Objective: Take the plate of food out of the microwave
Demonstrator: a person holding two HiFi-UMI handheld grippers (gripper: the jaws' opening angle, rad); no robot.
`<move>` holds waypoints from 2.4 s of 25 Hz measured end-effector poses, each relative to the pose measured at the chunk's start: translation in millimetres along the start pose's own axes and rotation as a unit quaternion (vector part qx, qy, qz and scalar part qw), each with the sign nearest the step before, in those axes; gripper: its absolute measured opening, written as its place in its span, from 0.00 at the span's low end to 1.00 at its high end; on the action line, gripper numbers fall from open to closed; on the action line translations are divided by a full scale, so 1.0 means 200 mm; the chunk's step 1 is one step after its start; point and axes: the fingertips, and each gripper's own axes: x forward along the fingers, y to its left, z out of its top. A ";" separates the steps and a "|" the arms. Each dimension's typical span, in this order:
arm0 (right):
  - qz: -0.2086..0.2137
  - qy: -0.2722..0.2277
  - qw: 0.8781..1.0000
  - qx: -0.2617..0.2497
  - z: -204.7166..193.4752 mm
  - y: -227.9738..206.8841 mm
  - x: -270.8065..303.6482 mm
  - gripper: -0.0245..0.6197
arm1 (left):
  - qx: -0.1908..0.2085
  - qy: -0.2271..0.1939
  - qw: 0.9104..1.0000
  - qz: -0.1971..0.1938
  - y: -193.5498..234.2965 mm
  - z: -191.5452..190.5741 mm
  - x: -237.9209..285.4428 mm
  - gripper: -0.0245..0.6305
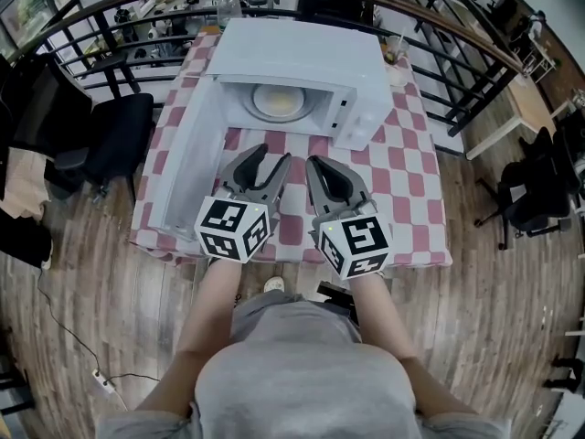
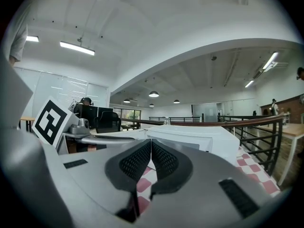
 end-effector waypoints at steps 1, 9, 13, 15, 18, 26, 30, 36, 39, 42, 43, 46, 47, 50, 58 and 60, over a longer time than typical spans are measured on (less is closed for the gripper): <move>-0.002 0.000 1.000 0.000 0.00 -0.01 0.01 0.08 | -0.002 0.001 1.000 -0.001 0.01 0.00 0.02 0.31; -0.013 0.013 1.000 0.007 -0.07 -0.11 0.06 0.08 | -0.059 0.003 0.998 0.001 0.08 -0.03 0.16 0.53; -0.010 0.016 1.000 0.012 -0.07 -0.18 0.10 0.08 | -0.096 0.005 0.995 -0.003 0.10 -0.03 0.24 0.62; -0.003 0.017 1.000 0.011 -0.07 -0.21 0.14 0.08 | -0.115 0.007 0.993 0.005 0.13 -0.04 0.28 0.63; 0.007 0.022 1.000 0.009 -0.08 -0.27 0.20 0.08 | -0.135 0.020 0.990 0.024 0.18 -0.09 0.34 0.63; 0.031 0.039 0.999 0.009 -0.14 -0.36 0.33 0.08 | -0.213 0.013 0.976 0.031 0.28 -0.16 0.48 0.63; 0.040 0.048 0.998 0.011 -0.18 -0.38 0.38 0.08 | -0.268 0.000 0.963 0.036 0.33 -0.20 0.52 0.62; 0.046 0.054 0.997 0.015 -0.23 -0.39 0.46 0.08 | -0.343 -0.003 0.938 0.050 0.43 -0.29 0.58 0.56; 0.045 0.059 0.997 0.021 -0.27 -0.41 0.49 0.08 | -0.379 -0.005 0.924 0.057 0.49 -0.34 0.60 0.50; 0.042 0.065 0.997 0.027 -0.31 -0.43 0.51 0.08 | -0.406 -0.003 0.912 0.061 0.53 -0.39 0.63 0.50; 0.041 0.067 0.996 0.030 -0.32 -0.44 0.52 0.08 | -0.416 0.000 0.907 0.063 0.54 -0.42 0.65 0.50; 0.041 0.073 0.996 0.033 -0.35 -0.46 0.55 0.08 | -0.447 0.009 0.892 0.069 0.58 -0.48 0.69 0.50; 0.042 0.075 0.996 0.033 -0.36 -0.46 0.56 0.08 | -0.456 0.012 0.887 0.072 0.59 -0.50 0.71 0.50; 0.045 0.083 0.995 0.032 -0.38 -0.47 0.58 0.08 | -0.477 0.020 0.874 0.091 0.63 -0.56 0.74 0.50; 0.051 0.096 0.993 0.038 -0.43 -0.49 0.64 0.08 | -0.531 0.024 0.836 0.134 0.76 -0.69 0.79 0.50; 0.053 0.100 0.993 0.040 -0.45 -0.49 0.66 0.08 | -0.541 0.027 0.828 0.146 0.80 -0.73 0.80 0.50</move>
